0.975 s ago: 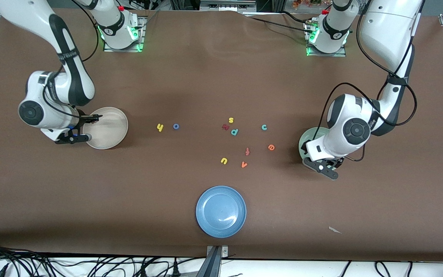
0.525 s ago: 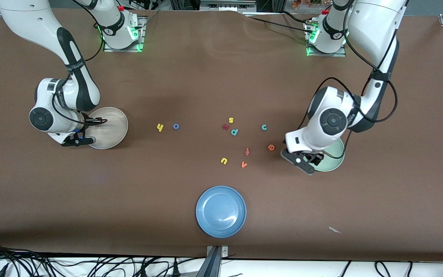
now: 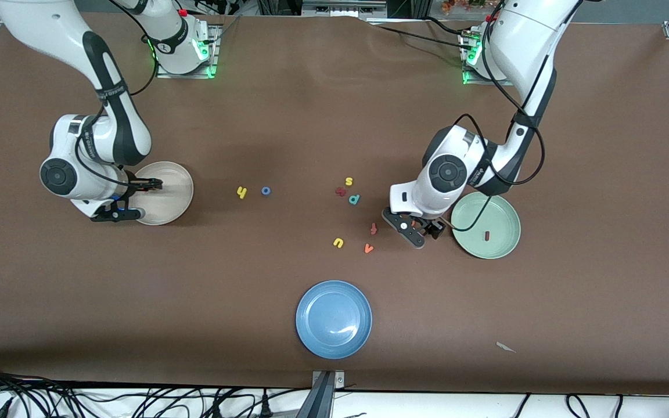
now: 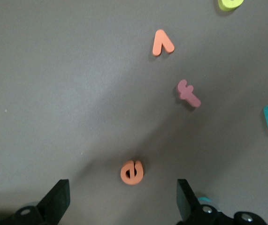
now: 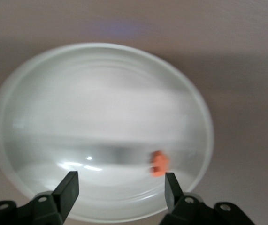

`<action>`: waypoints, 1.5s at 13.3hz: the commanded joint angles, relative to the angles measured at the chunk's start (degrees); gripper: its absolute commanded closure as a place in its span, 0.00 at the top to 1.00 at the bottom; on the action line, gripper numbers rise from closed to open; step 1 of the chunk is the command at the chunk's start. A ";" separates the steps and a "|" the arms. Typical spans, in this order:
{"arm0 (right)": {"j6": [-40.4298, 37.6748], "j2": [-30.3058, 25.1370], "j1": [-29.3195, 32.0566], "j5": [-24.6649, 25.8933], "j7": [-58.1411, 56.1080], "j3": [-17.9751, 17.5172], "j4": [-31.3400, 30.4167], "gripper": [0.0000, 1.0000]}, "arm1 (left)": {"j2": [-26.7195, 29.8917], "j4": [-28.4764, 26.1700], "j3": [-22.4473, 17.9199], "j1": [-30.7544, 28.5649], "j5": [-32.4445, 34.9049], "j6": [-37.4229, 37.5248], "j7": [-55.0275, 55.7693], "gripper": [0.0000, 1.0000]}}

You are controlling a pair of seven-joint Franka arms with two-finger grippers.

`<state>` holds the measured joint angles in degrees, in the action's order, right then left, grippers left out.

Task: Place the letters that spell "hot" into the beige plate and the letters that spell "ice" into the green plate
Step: 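Grasp the orange e with the left gripper while the right gripper releases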

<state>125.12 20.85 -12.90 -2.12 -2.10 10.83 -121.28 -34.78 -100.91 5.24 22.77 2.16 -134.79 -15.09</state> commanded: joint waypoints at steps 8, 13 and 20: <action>6.08 1.73 -6.85 -7.19 26.14 -11.09 2.62 0.83 | -2.40 -3.85 -0.23 -0.36 1.62 -6.27 -1.78 0.87; 15.58 6.48 -10.83 -6.93 38.73 -11.09 2.54 0.83 | -2.31 -3.77 -0.14 -0.45 1.71 -6.18 -1.78 0.03; 16.03 8.07 -12.15 -6.93 41.74 -11.09 2.36 0.69 | 4.97 -3.06 -0.14 -4.48 1.62 2.50 -1.78 0.00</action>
<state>140.84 28.14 -24.09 -8.43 38.54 -0.62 -119.80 -33.99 -103.01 4.79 20.24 2.16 -135.97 -16.35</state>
